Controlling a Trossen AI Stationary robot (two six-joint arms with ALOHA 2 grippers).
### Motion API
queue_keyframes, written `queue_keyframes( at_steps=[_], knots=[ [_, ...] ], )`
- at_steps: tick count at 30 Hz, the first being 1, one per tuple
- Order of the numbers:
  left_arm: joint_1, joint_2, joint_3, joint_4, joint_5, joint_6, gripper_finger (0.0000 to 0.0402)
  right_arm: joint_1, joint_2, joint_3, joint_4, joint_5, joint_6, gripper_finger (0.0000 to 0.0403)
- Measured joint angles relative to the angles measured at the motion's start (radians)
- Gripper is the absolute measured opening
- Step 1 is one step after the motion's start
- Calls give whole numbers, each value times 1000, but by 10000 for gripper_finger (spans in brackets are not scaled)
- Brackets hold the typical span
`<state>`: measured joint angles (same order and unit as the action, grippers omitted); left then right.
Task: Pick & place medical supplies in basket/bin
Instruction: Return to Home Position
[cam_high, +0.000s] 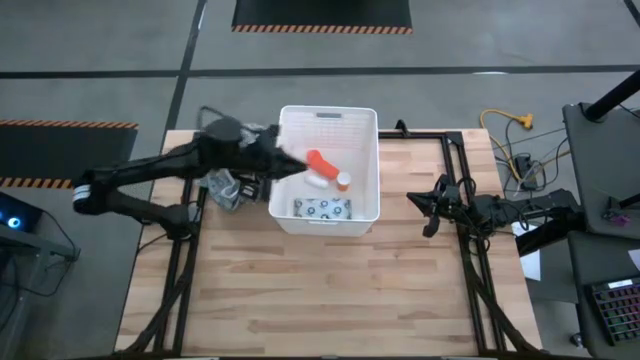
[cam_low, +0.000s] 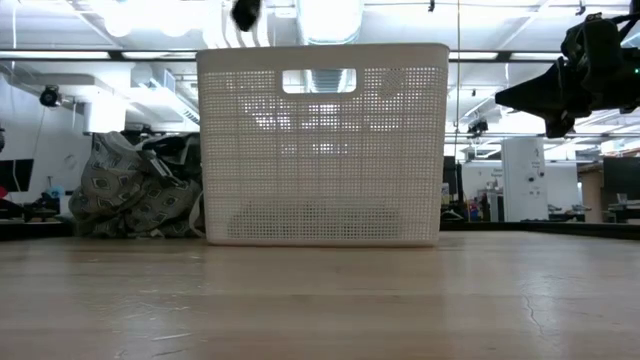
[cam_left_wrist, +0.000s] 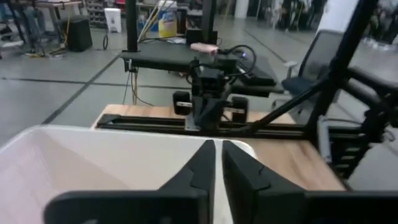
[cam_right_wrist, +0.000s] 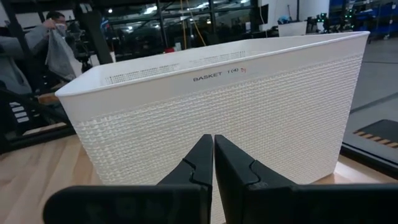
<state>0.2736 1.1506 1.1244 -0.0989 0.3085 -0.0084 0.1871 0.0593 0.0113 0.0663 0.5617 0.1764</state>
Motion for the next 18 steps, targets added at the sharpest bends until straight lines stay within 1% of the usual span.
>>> queue_keyframes(
  at_steps=[2, 4, 6, 10, 13, 15, 18],
  knots=[
    [-14, -88, -67, 12, -33, -42, 5, 0, 0, 0, 10, -1, 0, 8],
    [-33, -176, -138, 38, -70, -53, 3, 0, 0, 0, 39, -9, -3, 8],
    [-46, -263, -212, 59, -84, -53, 1, 0, 0, 0, 76, -14, -25, 8],
    [-55, -452, -380, 61, -86, -35, 0, 0, 0, 0, 142, -16, -140, 8],
    [-56, -597, -515, 69, -86, -38, 0, 0, 0, 0, 144, -16, -236, 8],
    [-56, -680, -598, 104, -86, -38, 0, 0, 0, 0, 148, -16, -244, 8],
    [-56, -796, -708, 163, -87, -37, 0, 0, 0, 0, 148, -16, -201, 9]
  ],
)
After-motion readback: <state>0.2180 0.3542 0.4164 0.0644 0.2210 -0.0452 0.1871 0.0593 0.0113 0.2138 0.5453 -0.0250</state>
